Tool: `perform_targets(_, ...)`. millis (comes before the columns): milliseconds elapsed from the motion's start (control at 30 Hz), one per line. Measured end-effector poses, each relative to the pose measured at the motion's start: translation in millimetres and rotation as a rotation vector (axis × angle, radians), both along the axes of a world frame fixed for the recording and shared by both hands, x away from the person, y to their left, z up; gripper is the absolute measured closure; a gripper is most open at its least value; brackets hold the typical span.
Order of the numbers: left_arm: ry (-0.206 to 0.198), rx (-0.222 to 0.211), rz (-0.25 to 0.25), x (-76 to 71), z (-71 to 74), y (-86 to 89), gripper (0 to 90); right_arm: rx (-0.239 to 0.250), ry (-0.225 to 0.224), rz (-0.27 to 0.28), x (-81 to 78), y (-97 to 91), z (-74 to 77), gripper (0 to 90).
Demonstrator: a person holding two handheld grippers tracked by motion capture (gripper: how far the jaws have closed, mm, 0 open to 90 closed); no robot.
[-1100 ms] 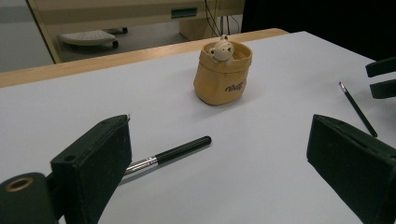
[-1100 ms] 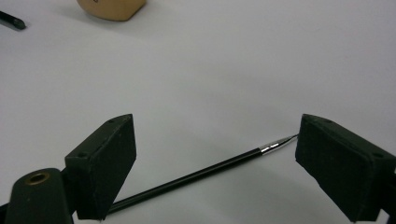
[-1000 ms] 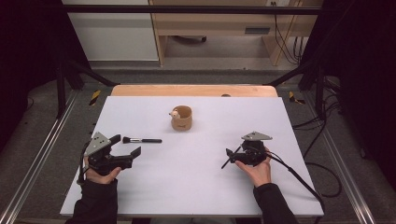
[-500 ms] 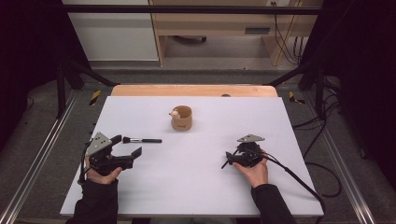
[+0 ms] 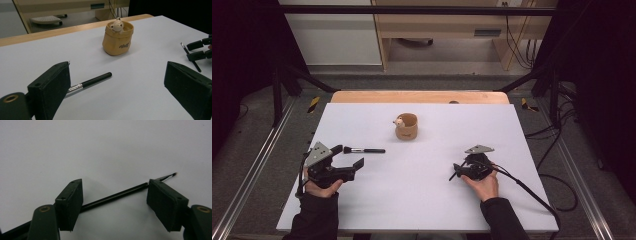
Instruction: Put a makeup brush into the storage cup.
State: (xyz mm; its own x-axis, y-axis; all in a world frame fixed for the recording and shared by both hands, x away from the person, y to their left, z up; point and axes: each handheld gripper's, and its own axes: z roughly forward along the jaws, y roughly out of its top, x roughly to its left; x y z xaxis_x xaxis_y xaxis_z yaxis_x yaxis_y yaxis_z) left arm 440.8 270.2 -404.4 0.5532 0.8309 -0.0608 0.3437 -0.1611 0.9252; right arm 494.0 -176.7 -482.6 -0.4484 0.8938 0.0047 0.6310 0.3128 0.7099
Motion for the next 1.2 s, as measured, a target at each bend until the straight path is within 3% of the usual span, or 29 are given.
perform_targets(567, -0.003, 0.005, -0.004, -0.6, 0.6, -1.2, 6.1, -0.012, -0.008, 0.031, -4.2, 0.1, 1.8, 46.7)
perform_targets(1133, -0.006, 0.003, -0.003, -1.2, 0.8, -1.2, 6.2, -0.017, 0.006, 0.054, -8.9, -3.4, 4.4, 62.5)
perform_targets(1200, -0.006, -0.001, -0.001, -1.1, 0.7, -1.2, 6.2, -0.001, 0.019, 0.047, -10.1, -4.0, 5.2, 64.1)
